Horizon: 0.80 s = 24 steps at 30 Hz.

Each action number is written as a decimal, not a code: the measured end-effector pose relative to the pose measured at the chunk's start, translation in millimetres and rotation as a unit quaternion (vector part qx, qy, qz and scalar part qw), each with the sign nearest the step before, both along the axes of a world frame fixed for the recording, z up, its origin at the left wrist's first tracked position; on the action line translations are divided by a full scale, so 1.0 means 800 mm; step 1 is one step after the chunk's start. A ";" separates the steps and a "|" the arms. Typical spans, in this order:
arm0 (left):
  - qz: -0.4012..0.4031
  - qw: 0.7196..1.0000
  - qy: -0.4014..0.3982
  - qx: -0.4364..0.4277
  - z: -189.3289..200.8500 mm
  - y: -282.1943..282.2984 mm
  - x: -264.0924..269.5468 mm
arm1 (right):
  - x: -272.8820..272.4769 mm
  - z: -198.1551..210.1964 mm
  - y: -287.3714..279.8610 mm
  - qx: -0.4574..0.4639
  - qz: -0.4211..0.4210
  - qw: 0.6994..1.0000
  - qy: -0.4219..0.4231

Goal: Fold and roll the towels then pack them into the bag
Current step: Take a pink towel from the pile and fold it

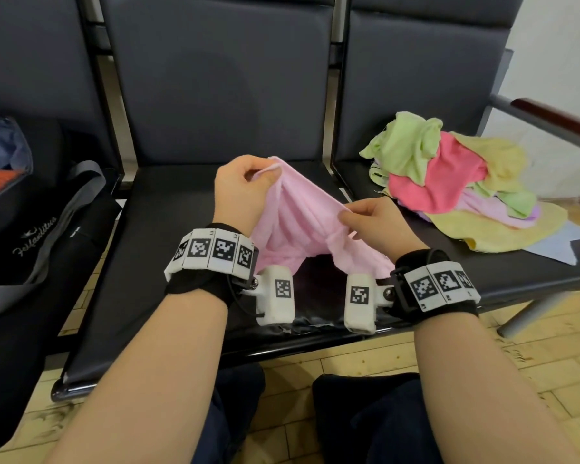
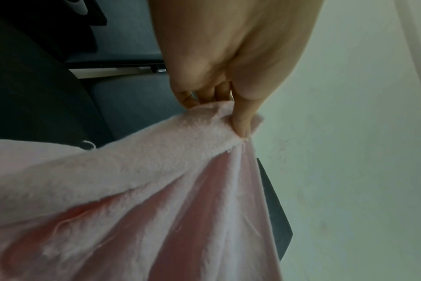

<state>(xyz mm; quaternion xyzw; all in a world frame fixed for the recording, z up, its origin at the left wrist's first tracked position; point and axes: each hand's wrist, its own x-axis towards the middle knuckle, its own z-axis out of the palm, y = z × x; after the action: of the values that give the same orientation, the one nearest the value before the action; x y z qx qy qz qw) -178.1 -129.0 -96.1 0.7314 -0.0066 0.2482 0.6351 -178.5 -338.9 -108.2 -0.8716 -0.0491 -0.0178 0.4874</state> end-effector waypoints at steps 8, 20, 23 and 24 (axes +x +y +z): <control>0.067 0.998 -0.014 -0.015 -0.005 0.021 0.011 | -0.003 0.005 0.005 0.031 0.025 0.999 0.011; -0.015 0.998 0.029 -0.059 0.015 0.001 -0.012 | -0.015 0.032 0.028 0.360 0.162 0.919 0.007; -0.055 0.996 0.053 -0.036 0.018 -0.002 -0.016 | -0.012 0.023 0.032 0.259 0.112 0.959 -0.006; -0.068 0.996 0.060 -0.027 0.018 -0.004 -0.018 | -0.012 0.022 0.033 0.216 0.108 0.970 -0.019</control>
<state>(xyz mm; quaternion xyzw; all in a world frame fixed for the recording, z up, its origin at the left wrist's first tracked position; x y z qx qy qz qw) -192.6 -132.2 -81.9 0.7252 -0.0113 0.1605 0.6695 -188.0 -312.6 -90.6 -0.7349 -0.1478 0.0082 0.6618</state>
